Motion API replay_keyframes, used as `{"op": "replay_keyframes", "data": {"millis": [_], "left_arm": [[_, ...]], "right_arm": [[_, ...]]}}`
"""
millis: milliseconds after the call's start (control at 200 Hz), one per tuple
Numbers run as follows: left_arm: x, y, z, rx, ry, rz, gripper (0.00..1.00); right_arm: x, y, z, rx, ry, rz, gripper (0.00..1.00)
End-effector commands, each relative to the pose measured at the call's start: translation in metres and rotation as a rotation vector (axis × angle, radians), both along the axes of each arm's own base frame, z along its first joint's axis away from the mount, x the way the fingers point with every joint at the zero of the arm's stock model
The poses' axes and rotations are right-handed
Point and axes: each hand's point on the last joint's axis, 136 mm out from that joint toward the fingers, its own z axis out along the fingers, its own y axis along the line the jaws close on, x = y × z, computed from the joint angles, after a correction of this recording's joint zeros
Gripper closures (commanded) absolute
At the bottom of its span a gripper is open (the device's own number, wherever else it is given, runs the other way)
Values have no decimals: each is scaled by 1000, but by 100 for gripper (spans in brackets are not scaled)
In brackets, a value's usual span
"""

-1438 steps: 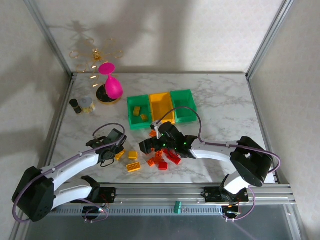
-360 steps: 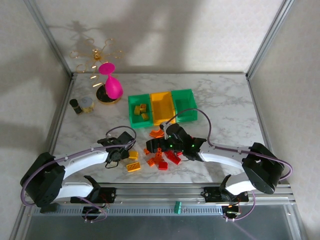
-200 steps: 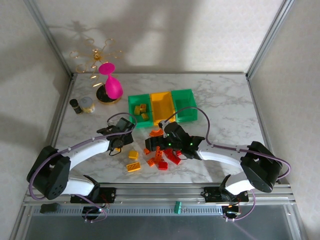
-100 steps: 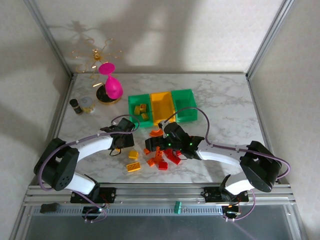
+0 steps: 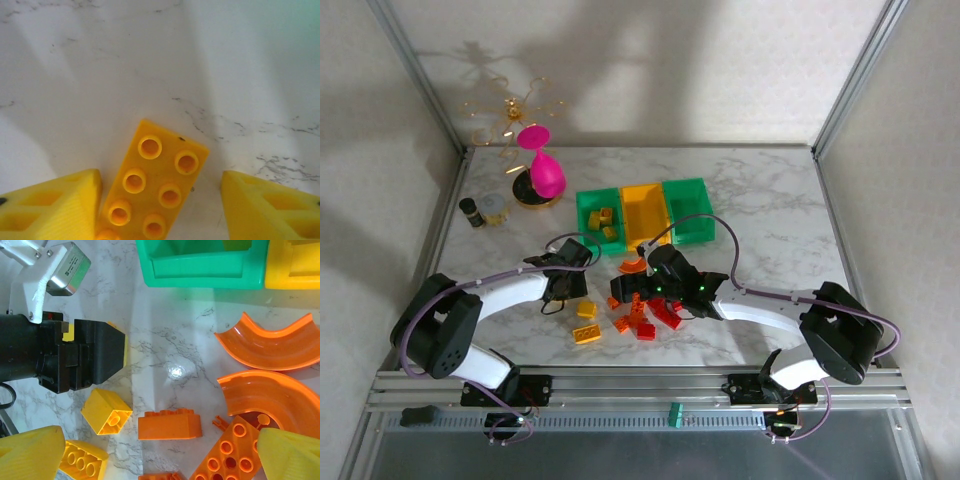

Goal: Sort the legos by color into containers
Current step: Pick up the lego from the center of the table.

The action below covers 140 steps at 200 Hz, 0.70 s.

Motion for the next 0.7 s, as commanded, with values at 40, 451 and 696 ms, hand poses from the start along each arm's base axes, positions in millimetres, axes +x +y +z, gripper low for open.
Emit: {"op": "replay_keyframes", "data": {"millis": [40,451,696], "left_arm": [[-17,12,-13,56,59,14,48],[-6,7,5,34,2,17,66],[17,-3,42,-11,-97,36,70]], "right_arm": [[3,5,7,8,-17,-6,1],[10,4,31,66,-42,-55,1],[21,-15,40,96,-37,-122,2]]}}
